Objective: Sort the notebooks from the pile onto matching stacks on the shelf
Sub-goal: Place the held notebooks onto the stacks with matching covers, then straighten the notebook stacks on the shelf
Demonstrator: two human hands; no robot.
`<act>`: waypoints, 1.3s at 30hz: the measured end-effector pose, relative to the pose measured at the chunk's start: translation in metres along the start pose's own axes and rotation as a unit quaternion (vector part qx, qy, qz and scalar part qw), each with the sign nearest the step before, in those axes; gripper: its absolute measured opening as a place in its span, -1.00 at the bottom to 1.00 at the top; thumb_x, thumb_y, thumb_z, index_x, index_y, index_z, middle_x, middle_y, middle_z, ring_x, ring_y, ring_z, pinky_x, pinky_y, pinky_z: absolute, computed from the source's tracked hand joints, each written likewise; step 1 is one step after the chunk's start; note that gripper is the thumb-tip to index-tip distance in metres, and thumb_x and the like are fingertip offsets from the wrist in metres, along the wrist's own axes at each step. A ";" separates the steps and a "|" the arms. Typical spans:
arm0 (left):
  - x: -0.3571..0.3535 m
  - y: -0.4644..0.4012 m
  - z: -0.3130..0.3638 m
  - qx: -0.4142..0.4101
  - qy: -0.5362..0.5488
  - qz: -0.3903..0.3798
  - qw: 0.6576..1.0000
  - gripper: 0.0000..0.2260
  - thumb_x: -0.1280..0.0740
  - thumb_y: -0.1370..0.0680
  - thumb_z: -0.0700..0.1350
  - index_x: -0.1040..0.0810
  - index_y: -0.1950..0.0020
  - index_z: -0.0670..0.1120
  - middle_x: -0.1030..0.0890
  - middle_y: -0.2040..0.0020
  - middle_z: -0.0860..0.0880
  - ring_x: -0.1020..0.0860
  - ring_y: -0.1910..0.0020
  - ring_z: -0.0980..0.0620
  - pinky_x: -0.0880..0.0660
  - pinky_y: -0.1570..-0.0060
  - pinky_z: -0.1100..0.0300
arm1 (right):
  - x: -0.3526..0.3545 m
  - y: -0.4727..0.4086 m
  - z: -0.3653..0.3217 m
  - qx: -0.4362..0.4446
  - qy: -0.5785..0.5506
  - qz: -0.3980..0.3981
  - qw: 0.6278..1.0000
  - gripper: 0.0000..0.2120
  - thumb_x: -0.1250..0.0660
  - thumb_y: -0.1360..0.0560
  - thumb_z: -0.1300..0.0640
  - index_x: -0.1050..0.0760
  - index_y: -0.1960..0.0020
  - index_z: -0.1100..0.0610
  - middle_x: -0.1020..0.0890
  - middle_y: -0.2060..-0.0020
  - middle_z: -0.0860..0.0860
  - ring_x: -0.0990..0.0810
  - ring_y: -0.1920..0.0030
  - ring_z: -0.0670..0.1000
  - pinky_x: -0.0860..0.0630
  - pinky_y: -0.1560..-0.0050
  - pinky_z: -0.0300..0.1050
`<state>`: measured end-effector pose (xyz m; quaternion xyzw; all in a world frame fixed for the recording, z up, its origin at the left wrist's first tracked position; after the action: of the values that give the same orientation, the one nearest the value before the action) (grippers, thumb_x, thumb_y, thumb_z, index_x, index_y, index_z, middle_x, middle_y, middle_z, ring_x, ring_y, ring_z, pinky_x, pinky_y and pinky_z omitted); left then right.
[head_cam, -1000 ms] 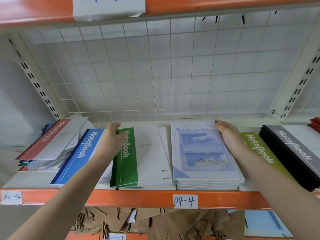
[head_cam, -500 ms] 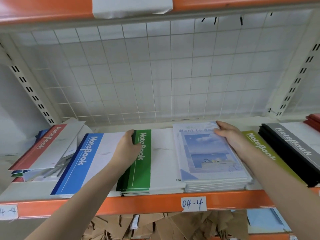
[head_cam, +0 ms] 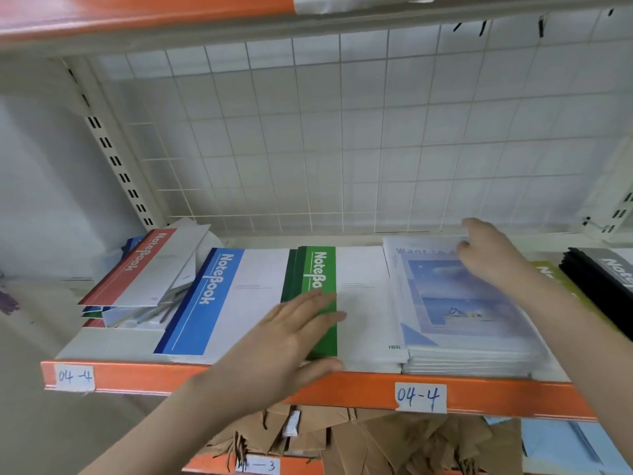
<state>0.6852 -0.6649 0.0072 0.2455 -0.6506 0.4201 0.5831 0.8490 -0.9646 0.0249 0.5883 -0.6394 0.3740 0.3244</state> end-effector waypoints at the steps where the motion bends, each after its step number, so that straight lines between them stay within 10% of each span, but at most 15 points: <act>1: -0.008 0.001 0.005 -0.022 -0.038 -0.017 0.999 -0.51 -0.05 -0.57 0.28 -0.40 -0.38 0.04 -0.43 -0.41 -0.02 -0.36 -0.41 -0.01 -0.32 -0.33 0.05 | -0.003 0.003 -0.011 0.023 0.021 0.009 0.999 -0.70 -0.13 -0.55 0.29 -0.36 -0.23 0.40 -0.48 -0.16 0.32 -0.48 -0.14 0.27 -0.43 -0.12 0.05; 10: -0.023 -0.004 0.007 -0.012 -0.033 0.029 0.999 -0.66 -0.13 -0.53 0.04 -0.40 -0.30 0.11 -0.54 -0.30 -0.01 -0.49 -0.30 -0.06 -0.45 -0.23 0.02 | -0.048 0.018 -0.058 0.126 0.115 -0.035 0.985 -0.57 -0.11 -0.59 -0.08 -0.35 -0.34 0.16 -0.44 -0.31 0.11 -0.35 -0.35 0.14 -0.26 -0.32 -0.02; 20: -0.016 -0.001 0.005 -0.014 0.038 0.066 0.997 -0.66 -0.13 -0.57 0.09 -0.41 -0.32 0.09 -0.50 -0.31 0.04 -0.40 -0.32 0.06 -0.27 -0.31 0.24 | -0.044 0.027 -0.071 0.101 0.129 -0.030 0.986 -0.60 -0.12 -0.59 -0.01 -0.33 -0.34 0.18 -0.41 -0.29 0.13 -0.35 -0.31 0.15 -0.29 -0.27 -0.02; 25: 0.009 0.016 -0.040 0.104 0.058 0.150 0.981 -0.69 -0.13 -0.58 0.03 -0.47 -0.27 0.03 -0.50 -0.30 0.02 -0.51 -0.20 0.01 -0.49 -0.12 0.11 | -0.054 0.036 -0.116 0.151 0.117 -0.026 0.981 -0.65 -0.10 -0.61 0.05 -0.36 -0.33 0.18 -0.45 -0.26 0.14 -0.43 -0.23 0.18 -0.40 -0.19 0.01; 34: 0.024 0.099 -0.197 0.527 0.069 0.155 0.833 -0.73 -0.19 -0.57 -0.22 -0.46 -0.27 -0.13 -0.53 -0.20 -0.20 -0.49 -0.08 -0.23 -0.48 -0.01 -0.04 | -0.117 0.058 -0.227 0.285 -0.011 -0.125 0.950 -0.75 -0.12 -0.58 0.16 -0.52 -0.14 0.18 -0.56 -0.09 0.06 -0.53 -0.08 0.08 -0.50 -0.11 0.02; 39: 0.019 0.122 -0.247 0.629 0.140 0.121 0.755 -0.77 -0.20 -0.53 -0.18 -0.40 -0.18 -0.17 -0.54 -0.06 -0.23 -0.52 0.01 -0.28 -0.51 0.02 -0.05 | -0.157 0.055 -0.293 0.317 -0.032 -0.151 0.936 -0.78 -0.09 -0.56 0.19 -0.49 -0.03 0.21 -0.55 0.01 0.10 -0.52 0.10 0.10 -0.53 0.09 0.01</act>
<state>0.7191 -0.3917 -0.0143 0.4146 -0.1752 0.8310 0.3268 0.8022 -0.6311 0.0351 0.7618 -0.4015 0.4850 0.1526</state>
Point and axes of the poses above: each hand's wrist, its own y-axis away from the middle knuckle, its own x-axis out of the back of the hand, z = x × y, the point moved 1 cm from there along -y, towards the middle knuckle
